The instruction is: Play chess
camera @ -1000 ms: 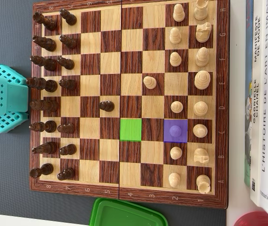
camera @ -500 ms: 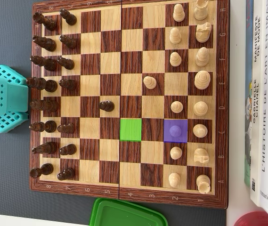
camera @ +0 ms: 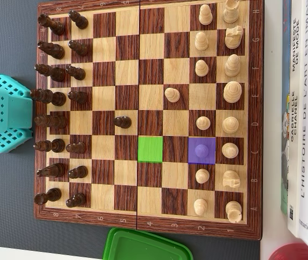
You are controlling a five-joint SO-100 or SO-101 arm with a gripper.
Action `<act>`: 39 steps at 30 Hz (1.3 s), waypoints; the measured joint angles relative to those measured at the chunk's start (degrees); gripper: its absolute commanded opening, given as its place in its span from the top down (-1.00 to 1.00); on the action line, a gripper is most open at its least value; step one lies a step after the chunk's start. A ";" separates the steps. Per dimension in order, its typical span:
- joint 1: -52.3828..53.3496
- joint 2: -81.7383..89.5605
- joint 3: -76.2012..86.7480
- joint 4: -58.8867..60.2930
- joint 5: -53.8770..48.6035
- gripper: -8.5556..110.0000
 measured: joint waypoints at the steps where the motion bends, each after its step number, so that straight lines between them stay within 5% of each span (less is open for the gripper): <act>1: 0.09 -0.18 0.00 2.90 0.00 0.58; 10: 2.37 -0.53 -0.35 27.77 0.00 0.58; 22: 5.62 -5.89 -19.07 83.76 0.00 0.58; 39: 5.98 -39.81 -35.33 87.71 0.00 0.58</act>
